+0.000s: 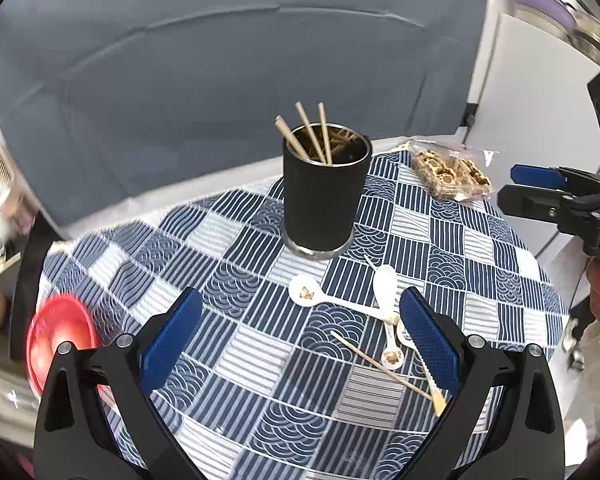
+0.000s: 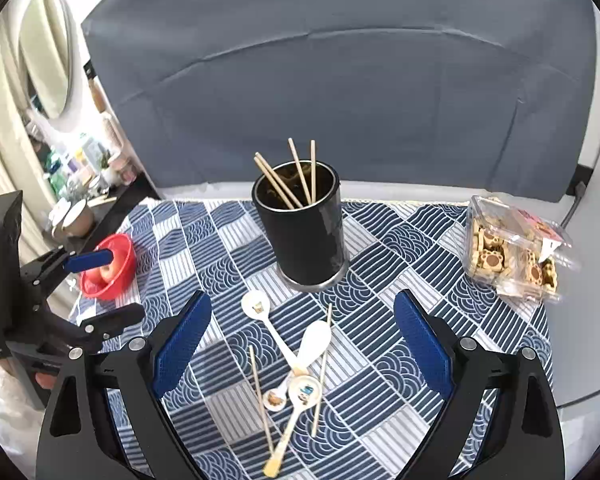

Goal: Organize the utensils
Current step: 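Move the left tool toward the remaining chopstick and spoons while the right tool approaches too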

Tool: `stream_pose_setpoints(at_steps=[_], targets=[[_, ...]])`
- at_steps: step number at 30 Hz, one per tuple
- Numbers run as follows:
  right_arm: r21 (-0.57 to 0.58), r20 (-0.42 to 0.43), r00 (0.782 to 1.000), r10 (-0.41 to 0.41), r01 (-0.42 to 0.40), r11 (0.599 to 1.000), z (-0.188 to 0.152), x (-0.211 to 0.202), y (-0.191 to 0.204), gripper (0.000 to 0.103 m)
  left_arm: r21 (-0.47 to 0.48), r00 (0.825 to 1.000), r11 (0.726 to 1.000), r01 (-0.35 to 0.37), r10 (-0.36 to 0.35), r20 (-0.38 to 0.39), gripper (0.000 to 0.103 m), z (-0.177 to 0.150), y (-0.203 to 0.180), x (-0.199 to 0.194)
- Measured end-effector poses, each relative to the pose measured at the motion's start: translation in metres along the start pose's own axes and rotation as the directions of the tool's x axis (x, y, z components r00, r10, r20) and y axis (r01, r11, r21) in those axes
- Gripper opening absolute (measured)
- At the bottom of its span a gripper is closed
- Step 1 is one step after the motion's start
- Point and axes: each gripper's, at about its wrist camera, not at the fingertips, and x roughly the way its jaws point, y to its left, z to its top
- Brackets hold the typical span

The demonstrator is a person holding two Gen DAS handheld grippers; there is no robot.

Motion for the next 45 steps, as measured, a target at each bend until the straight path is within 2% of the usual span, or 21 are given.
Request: stream_pose_setpoints(at_steps=[3,6,11,15,20,28,31,35,45], targets=[[-0.029,-0.025,1.000,0.013,-0.013,0.999,0.001,0.001,-0.005,0.088,-0.056,1.000,0.998,-0.023,0.023,0.003,0.097,-0.004,-0.001,-0.002],[-0.056,-0.048,0.999,0.026,-0.029,0.998,-0.001,0.004,-0.012,0.088,-0.128,1.000,0.992,-0.012,0.013,0.006,0.097,-0.008,-0.001,-0.004],[-0.089,-0.082,0.995,0.058,-0.065,0.994,-0.009,0.011,-0.025,0.088,-0.182,0.997,0.980,-0.083,0.082,-0.012,0.097,-0.019,-0.010,-0.002],[-0.124,-0.108,0.992,0.065,-0.079,0.989,-0.017,0.020,-0.034,0.088,-0.246,0.989,0.958,-0.146,0.138,-0.051,0.097,-0.035,-0.017,0.008],[-0.127,-0.149,0.987,0.063,-0.082,0.989,-0.029,0.037,-0.044,0.088,-0.293,0.984,0.940,-0.175,0.153,-0.097,0.097,-0.062,-0.030,0.021],[-0.137,-0.236,0.971,0.039,-0.073,0.988,-0.055,0.077,-0.049,0.088,-0.323,0.975,0.926,-0.196,0.148,-0.167,0.097,-0.092,-0.042,0.042],[-0.144,-0.283,0.959,0.033,-0.076,0.987,-0.063,0.098,-0.048,0.088,-0.312,0.965,0.923,-0.226,0.167,-0.204,0.097,-0.097,-0.042,0.053],[-0.162,-0.318,0.948,0.025,-0.080,0.984,-0.070,0.121,-0.049,0.088,-0.327,0.959,0.917,-0.230,0.155,-0.238,0.097,-0.101,-0.040,0.067],[-0.181,-0.426,0.905,-0.003,-0.082,0.980,-0.079,0.181,-0.057,0.088,-0.306,0.948,0.929,-0.210,0.116,-0.296,0.097,-0.096,-0.038,0.116]])
